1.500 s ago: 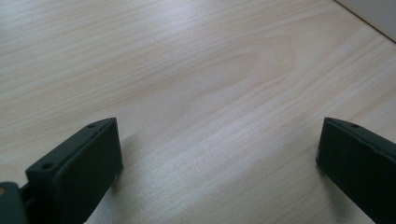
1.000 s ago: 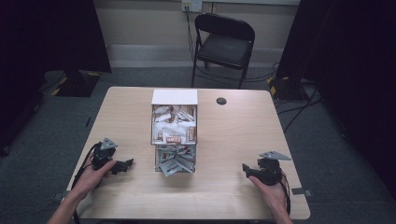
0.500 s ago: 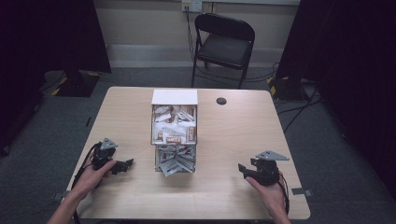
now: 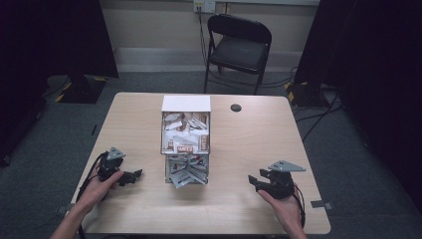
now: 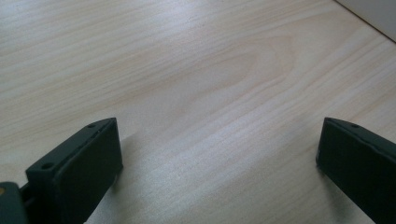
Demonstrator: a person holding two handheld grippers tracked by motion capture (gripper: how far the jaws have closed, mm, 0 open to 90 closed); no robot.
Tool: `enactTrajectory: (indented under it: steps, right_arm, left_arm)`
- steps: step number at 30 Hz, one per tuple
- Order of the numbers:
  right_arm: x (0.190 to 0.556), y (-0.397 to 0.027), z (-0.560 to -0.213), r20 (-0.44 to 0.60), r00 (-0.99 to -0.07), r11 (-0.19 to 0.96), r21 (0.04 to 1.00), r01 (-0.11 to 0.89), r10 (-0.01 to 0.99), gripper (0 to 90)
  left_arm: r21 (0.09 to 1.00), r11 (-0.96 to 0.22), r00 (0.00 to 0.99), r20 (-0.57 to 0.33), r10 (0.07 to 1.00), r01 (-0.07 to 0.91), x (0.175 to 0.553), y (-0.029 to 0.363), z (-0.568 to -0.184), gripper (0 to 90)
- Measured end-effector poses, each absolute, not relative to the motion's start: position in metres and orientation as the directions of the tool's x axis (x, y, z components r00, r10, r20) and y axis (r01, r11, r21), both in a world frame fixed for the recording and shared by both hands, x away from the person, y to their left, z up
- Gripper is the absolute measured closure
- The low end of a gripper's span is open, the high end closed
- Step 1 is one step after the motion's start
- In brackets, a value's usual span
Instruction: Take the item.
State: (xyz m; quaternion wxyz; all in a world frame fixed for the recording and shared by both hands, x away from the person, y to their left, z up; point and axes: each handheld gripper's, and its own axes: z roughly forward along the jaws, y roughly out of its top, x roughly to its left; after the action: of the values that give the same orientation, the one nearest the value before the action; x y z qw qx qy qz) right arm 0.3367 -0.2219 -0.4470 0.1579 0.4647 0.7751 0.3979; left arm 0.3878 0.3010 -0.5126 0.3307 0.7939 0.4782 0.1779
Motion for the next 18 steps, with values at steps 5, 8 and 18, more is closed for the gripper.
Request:
enactTrajectory:
  steps: [5, 8, 18]
  right_arm:
    - [0.334, -0.216, -0.442, 0.129, -0.542, 0.259, 0.772, 0.581, 0.830, 48.1]
    - [0.332, -0.213, -0.439, 0.133, -0.556, 0.262, 0.776, 0.573, 0.821, 50.2]
    - [0.329, -0.197, -0.431, 0.126, -0.598, 0.283, 0.791, 0.542, 0.792, 52.4]
  left_arm:
    - [0.695, -0.324, 0.479, -0.034, 0.877, 0.642, 0.388, 0.301, -0.513, 0.0]
    - [0.695, -0.324, 0.479, -0.034, 0.877, 0.642, 0.388, 0.301, -0.513, 0.0]
    - [0.695, -0.324, 0.479, -0.034, 0.877, 0.642, 0.388, 0.301, -0.513, 0.0]
